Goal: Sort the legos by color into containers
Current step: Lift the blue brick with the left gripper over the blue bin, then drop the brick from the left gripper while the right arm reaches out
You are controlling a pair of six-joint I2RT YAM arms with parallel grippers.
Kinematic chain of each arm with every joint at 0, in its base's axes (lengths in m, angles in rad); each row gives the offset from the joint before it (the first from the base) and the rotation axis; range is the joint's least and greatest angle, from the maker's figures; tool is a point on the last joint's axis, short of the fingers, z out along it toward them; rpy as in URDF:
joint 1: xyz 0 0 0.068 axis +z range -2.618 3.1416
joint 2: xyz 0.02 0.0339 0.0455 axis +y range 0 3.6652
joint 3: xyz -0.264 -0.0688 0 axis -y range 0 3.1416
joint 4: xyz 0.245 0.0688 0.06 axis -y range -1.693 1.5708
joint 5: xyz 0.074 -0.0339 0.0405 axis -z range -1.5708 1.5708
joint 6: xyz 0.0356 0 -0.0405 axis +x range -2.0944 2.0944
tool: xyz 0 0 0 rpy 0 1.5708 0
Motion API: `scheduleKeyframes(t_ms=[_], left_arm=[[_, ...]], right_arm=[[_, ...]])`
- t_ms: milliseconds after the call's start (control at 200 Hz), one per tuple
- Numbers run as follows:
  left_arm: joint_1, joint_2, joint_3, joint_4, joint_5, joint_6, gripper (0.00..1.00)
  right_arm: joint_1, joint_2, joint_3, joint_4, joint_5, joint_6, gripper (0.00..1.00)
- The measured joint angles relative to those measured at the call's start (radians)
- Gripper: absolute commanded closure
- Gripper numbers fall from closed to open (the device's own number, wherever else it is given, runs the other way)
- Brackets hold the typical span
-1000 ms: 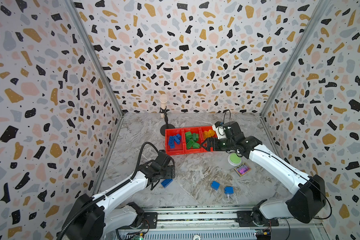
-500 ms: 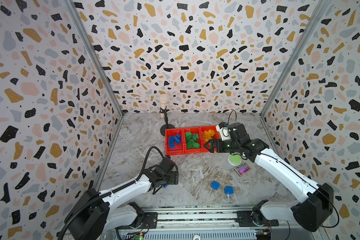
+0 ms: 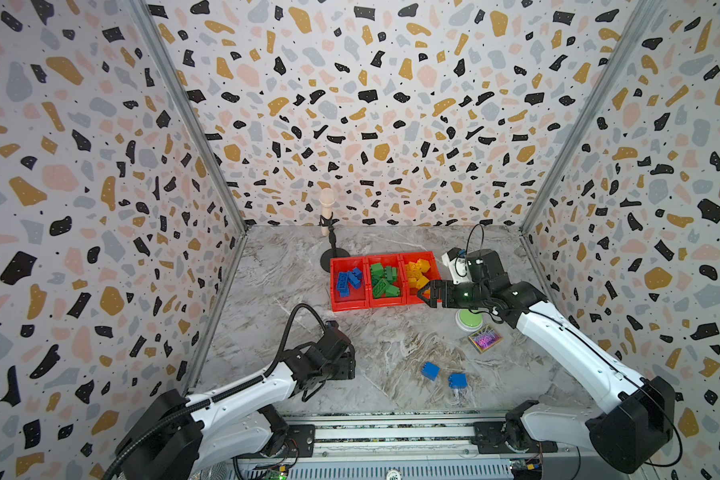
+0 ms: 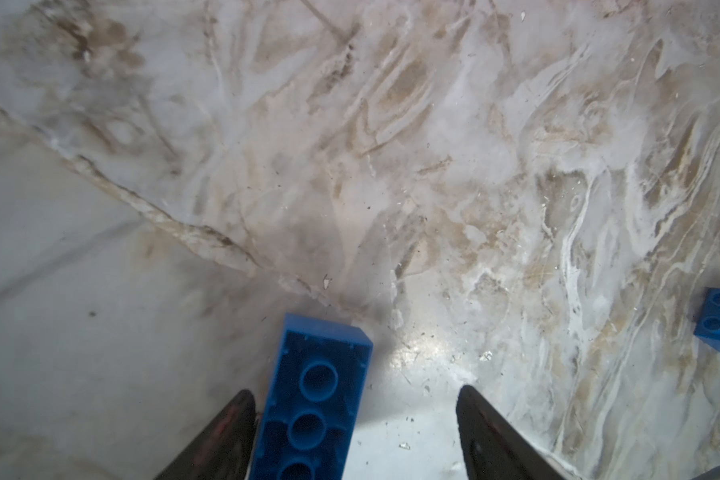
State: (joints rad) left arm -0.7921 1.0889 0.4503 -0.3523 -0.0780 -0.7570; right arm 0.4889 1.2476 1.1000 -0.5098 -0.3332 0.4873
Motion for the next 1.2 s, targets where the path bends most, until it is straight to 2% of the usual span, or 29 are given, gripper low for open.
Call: scheduleKeyframes(t_ms=[150,230,320,446,581,726,916,1096,1201], left_arm=[[-0.048,0.072,0.019,-0.027,-0.042,-0.025,0.32],[-0.065,0.105,0.039,-0.033,-0.061,-0.039,0.45],[-0.074,0.128,0.052,-0.041,-0.075,-0.049,0.65],[-0.075,0.146,0.084,-0.07,-0.103,-0.058,0.78],[-0.075,0.177,0.177,-0.111,-0.124,-0.06,0.79],[-0.05,0.248,0.339,-0.158,-0.133,-0.016,0.82],[0.103,0.425,0.616,-0.217,-0.153,0.105,0.83],[0.205,0.627,0.857,-0.247,-0.173,0.201,0.82],[0.248,0.737,0.971,-0.263,-0.174,0.241,0.75]], right_arm=[[-0.007,0.0,0.0,-0.01,-0.003,-0.018,0.01],[-0.011,0.0,0.0,-0.018,-0.005,-0.025,0.01],[-0.021,0.0,0.0,-0.024,-0.008,-0.032,0.01],[-0.038,-0.006,0.0,-0.038,-0.014,-0.042,0.01],[-0.058,-0.014,0.0,-0.048,-0.019,-0.05,0.01],[-0.078,-0.025,0.0,-0.061,-0.022,-0.056,0.01],[-0.095,-0.052,0.001,-0.066,-0.026,-0.059,0.01],[-0.101,-0.072,0.001,-0.076,-0.023,-0.058,0.01],[-0.104,-0.093,0.001,-0.093,-0.014,-0.054,0.01]])
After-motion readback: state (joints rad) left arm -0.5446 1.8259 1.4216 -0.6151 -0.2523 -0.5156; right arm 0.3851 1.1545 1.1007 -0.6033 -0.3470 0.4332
